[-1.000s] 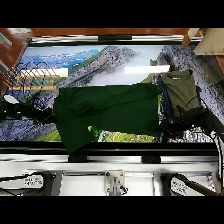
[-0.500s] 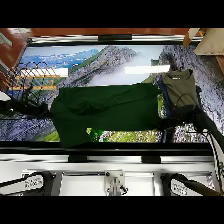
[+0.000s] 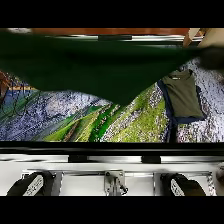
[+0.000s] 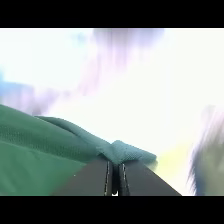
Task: Fold the shirts.
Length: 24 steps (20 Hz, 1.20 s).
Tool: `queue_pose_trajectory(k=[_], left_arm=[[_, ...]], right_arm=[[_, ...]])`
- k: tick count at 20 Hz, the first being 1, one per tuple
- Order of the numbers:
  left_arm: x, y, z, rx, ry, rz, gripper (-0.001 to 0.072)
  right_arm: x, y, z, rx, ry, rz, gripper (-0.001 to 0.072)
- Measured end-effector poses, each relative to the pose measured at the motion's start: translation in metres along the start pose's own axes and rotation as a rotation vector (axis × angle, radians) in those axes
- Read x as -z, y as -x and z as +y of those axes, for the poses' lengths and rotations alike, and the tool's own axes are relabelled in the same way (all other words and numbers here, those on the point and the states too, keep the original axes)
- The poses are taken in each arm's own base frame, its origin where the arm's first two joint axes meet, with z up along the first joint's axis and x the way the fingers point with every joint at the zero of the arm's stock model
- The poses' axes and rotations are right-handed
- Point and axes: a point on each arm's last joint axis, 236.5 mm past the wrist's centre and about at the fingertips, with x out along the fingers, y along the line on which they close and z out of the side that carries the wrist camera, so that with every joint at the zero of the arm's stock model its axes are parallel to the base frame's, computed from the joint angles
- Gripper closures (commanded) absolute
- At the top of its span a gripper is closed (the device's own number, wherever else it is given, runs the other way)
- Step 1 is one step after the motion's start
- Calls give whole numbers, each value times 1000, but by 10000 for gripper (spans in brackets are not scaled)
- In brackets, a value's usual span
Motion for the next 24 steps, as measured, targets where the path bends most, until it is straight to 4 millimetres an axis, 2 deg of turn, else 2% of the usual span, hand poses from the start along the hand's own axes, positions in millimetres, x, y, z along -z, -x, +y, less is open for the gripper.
queue_pose_trajectory(k=[1, 2, 4, 6, 7, 9, 10, 12, 13, 15, 17, 20, 22, 24], left_arm=[[-36, 31, -24, 9, -44, -114, 674], [-61, 60, -44, 16, -79, -206, 675], [-91, 117, -80, 14, -139, -335, 674], [-99, 152, -94, -18, -164, -393, 674], [-101, 167, -97, -47, -176, -411, 673], [-98, 182, -95, -97, -195, -409, 674], [-91, 182, -89, -127, -201, -380, 674], [-70, 170, -70, -178, -193, -288, 674], [-54, 158, -59, -193, -177, -224, 674], [-18, 127, -30, -220, -149, -93, 674], [33, 86, 5, -232, -108, 73, 674], [137, 21, 60, -234, -5, 355, 674], [198, -17, 88, -224, 59, 481, 673], [245, -54, 107, -216, 107, 549, 674]], right_arm=[[-33, 30, 9, 15, 52, -95, 622], [-59, 62, 20, 28, 99, -179, 621], [-93, 116, 36, 60, 169, -311, 622], [-109, 156, 44, 101, 206, -393, 622], [-112, 169, 46, 119, 214, -415, 622], [-114, 184, 44, 152, 221, -434, 622], [-110, 182, 41, 164, 218, -411, 622], [-91, 163, 28, 182, 210, -300, 622], [-76, 147, 19, 190, 198, -219, 621], [-33, 104, -2, 189, 157, -14, 622], [26, 52, -26, 178, 93, 219, 622], [112, -26, -50, 125, -11, 464, 622], [156, -82, -60, 84, -100, 528, 622], [190, -135, -68, 59, -185, 537, 622]])
